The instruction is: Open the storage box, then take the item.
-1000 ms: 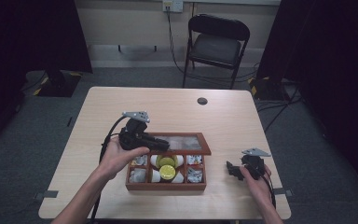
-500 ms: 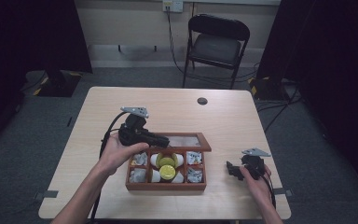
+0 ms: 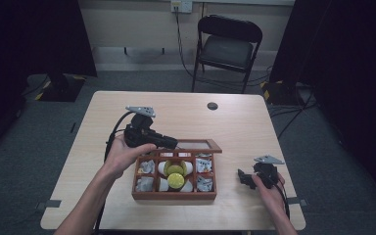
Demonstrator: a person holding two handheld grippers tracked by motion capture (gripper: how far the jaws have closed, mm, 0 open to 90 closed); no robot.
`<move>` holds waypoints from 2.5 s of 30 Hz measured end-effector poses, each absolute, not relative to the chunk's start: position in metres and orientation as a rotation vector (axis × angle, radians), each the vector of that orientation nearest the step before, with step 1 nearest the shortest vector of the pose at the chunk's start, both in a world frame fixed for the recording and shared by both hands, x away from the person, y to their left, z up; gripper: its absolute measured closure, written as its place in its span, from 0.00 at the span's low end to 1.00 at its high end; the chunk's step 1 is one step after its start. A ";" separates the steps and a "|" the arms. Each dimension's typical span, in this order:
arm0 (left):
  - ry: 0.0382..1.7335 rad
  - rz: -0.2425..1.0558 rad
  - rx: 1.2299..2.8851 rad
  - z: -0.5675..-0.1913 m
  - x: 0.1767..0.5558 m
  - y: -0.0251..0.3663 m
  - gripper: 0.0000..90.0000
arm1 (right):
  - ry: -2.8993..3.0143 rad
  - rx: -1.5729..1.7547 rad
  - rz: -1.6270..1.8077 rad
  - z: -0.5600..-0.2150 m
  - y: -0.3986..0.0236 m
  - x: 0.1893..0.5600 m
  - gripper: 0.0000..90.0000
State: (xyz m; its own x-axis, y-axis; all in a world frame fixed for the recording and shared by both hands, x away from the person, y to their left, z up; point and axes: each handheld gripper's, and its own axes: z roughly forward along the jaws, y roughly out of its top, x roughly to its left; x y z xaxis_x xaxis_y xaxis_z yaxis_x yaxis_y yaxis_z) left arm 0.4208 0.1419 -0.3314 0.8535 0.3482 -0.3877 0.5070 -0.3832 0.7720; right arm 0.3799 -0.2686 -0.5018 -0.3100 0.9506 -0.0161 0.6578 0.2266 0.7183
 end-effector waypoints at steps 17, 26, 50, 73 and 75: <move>0.652 -0.206 1.989 -0.325 0.431 0.143 0.90 | 2.054 1.473 0.855 -0.502 -0.268 0.380 0.12; 0.643 -0.195 1.992 -0.326 0.429 0.143 0.91 | 2.071 1.461 0.855 -0.501 -0.268 0.381 0.14; 0.642 -0.188 1.987 -0.325 0.430 0.143 0.91 | 2.144 1.303 1.142 -0.469 -0.249 0.361 0.19; 0.640 -0.178 1.993 -0.323 0.431 0.143 0.91 | 2.289 1.016 1.329 -0.442 -0.193 0.340 0.32; 0.641 -0.175 1.994 -0.323 0.430 0.143 0.91 | 2.305 0.998 1.333 -0.442 -0.187 0.341 0.32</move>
State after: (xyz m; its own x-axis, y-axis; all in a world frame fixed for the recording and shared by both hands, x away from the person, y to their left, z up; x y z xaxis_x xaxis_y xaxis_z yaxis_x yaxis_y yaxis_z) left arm 0.4304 0.1428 -0.3230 0.8496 0.3640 -0.3817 0.5073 -0.3661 0.7801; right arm 0.3407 -0.1870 -0.4421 -0.7150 0.6941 0.0834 0.4186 0.3296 0.8462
